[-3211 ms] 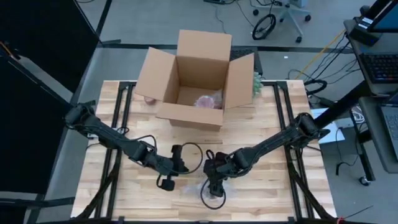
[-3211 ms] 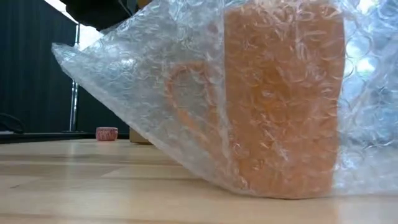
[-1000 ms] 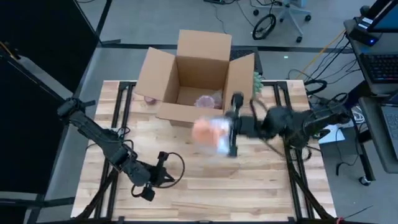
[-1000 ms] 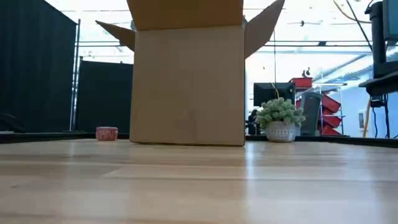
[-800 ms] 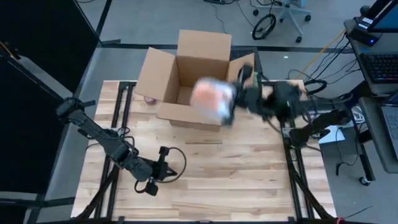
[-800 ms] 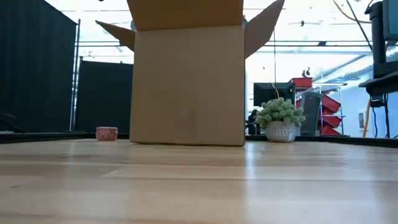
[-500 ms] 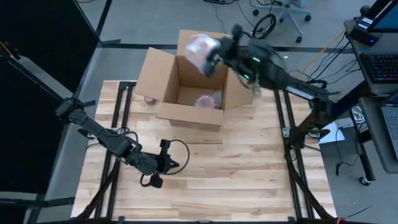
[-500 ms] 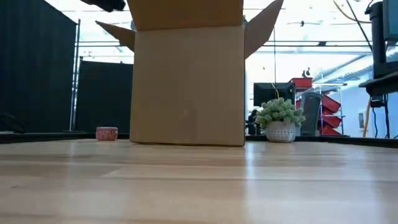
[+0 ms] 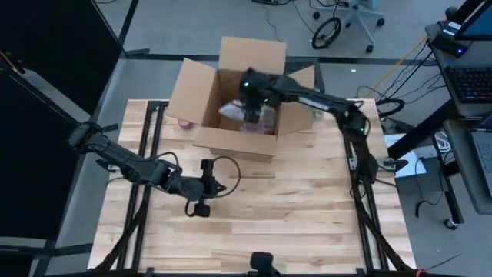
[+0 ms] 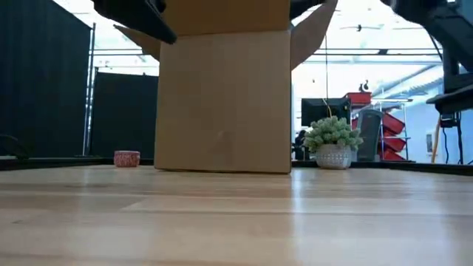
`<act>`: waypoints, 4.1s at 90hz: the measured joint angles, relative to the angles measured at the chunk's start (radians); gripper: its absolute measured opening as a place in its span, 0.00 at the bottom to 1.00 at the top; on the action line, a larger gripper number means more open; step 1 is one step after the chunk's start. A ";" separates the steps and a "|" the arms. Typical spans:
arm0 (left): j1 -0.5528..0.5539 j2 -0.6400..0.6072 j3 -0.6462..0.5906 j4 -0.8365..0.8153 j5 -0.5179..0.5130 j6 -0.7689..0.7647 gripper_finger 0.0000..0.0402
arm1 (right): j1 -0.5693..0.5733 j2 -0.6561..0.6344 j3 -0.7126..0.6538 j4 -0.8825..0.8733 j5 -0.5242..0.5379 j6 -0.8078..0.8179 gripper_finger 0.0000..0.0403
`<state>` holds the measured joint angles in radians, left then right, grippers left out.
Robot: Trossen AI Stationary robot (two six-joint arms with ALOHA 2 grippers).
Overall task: Wrap mug
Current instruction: Put the wrapped orange cup into the box, then return to Home Position
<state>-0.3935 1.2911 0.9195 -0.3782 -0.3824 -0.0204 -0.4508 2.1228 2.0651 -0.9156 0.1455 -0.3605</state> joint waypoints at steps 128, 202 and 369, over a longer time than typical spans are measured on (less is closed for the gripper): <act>0.020 0.001 0.000 -0.007 0.003 0.000 0.00 | 0.101 0.151 0.003 -0.138 -0.435 0.085 0.09; 0.019 0.001 -0.001 -0.007 0.008 -0.003 0.00 | 0.110 0.152 -0.004 -0.080 -0.453 0.090 0.52; -0.015 -0.200 -0.058 -0.024 -0.002 -0.052 0.00 | 0.388 -1.158 -0.808 0.194 -0.328 0.493 0.31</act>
<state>-0.4084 1.0916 0.8613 -0.4019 -0.3840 -0.0723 -0.0630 0.9648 1.2569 -0.7212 -0.1824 0.1329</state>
